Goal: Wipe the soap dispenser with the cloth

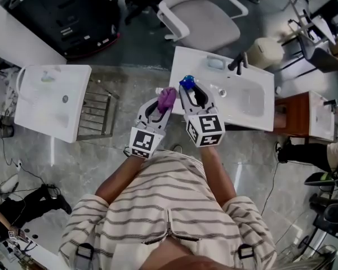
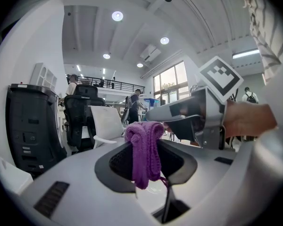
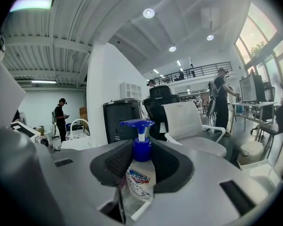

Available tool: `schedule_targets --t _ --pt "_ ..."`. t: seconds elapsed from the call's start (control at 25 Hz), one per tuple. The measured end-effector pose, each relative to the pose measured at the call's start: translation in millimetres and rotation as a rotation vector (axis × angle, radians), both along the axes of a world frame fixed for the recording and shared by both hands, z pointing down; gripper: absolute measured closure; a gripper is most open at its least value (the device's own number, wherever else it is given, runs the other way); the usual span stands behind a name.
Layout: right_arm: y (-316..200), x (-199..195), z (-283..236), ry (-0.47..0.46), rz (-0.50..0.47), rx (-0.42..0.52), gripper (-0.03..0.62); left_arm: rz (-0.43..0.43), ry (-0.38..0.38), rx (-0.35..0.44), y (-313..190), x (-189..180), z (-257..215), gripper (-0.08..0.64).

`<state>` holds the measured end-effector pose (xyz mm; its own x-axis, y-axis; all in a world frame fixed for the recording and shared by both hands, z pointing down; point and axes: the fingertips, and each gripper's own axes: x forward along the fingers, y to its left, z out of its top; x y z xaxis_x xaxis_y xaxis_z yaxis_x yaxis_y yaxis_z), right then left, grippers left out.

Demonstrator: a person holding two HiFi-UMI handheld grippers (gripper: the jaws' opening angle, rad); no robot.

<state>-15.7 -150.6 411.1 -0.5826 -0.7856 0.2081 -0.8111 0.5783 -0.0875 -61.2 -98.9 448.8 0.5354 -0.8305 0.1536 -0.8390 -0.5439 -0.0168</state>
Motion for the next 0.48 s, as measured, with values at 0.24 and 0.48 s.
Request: schedule_targets --t 0.24,0.48 --pt "-0.5 3.0 -2.6 0.007 0.017 0.007 0.46 0.064 0.001 0.024 2.2 12.2 -2.7 0.442" --pt "-3.1 5.3 -4.6 0.014 0.028 0.015 0.46 0.11 -0.006 0.043 1.2 24.5 -4.1 0.442"
